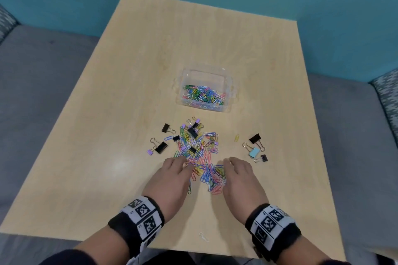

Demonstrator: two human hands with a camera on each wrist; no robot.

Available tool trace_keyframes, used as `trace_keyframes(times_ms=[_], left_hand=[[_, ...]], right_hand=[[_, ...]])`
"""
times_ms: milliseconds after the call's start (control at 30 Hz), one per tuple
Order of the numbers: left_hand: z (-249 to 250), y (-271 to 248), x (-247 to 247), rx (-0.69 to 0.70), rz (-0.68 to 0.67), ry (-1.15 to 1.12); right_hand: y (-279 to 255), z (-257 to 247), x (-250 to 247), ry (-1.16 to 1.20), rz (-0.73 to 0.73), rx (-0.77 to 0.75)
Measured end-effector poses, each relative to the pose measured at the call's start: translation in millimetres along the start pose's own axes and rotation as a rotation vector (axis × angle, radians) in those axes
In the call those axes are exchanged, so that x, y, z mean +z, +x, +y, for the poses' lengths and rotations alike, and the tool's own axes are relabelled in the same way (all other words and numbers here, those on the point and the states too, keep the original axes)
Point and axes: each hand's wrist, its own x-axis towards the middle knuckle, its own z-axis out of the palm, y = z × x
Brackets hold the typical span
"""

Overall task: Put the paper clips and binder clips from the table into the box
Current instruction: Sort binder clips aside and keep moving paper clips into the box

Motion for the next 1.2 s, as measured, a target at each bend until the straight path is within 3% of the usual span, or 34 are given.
trace_keyframes(times_ms=[100, 300, 367, 433, 533, 667, 867, 1200], left_hand=[[5.4, 15.0, 1.5, -0.013, -0.016, 0.034], [4.9, 13.9, 9.0, 0.054, -0.061, 0.099], [-1.9, 2.9, 9.6, 0.019, -0.005, 0.05], [-9.0, -5.9, 8.5, -0.093, 0.042, -0.021], [-12.4, -7.2, 8.2, -0.15, 0.019, -0.076], [-2.8, 9.2, 11.7, -0.076, -0.041, -0.087], [6.3, 29.6, 12.1, -0.087, -0.033, -0.057], [-4.8, 42.0, 15.0, -0.098, -0.087, -0.05]], right_hand=[[0.4, -10.5, 3.4, -0.028, -0.036, 0.107], [1.7, -28.2, 7.4, 0.032, -0.021, -0.109], [-5.5, -15.6, 4.4, 0.067, -0.006, -0.041], [-16.2, -0.5, 2.7, 0.1, -0.027, 0.124], [-27.7, 5.2, 6.5, 0.147, -0.101, 0.219], [-10.8, -18.5, 16.8, 0.199, -0.104, 0.082], [36.2, -35.2, 16.4, 0.145, -0.04, 0.026], [45.8, -30.7, -5.7, 0.061, -0.111, -0.09]])
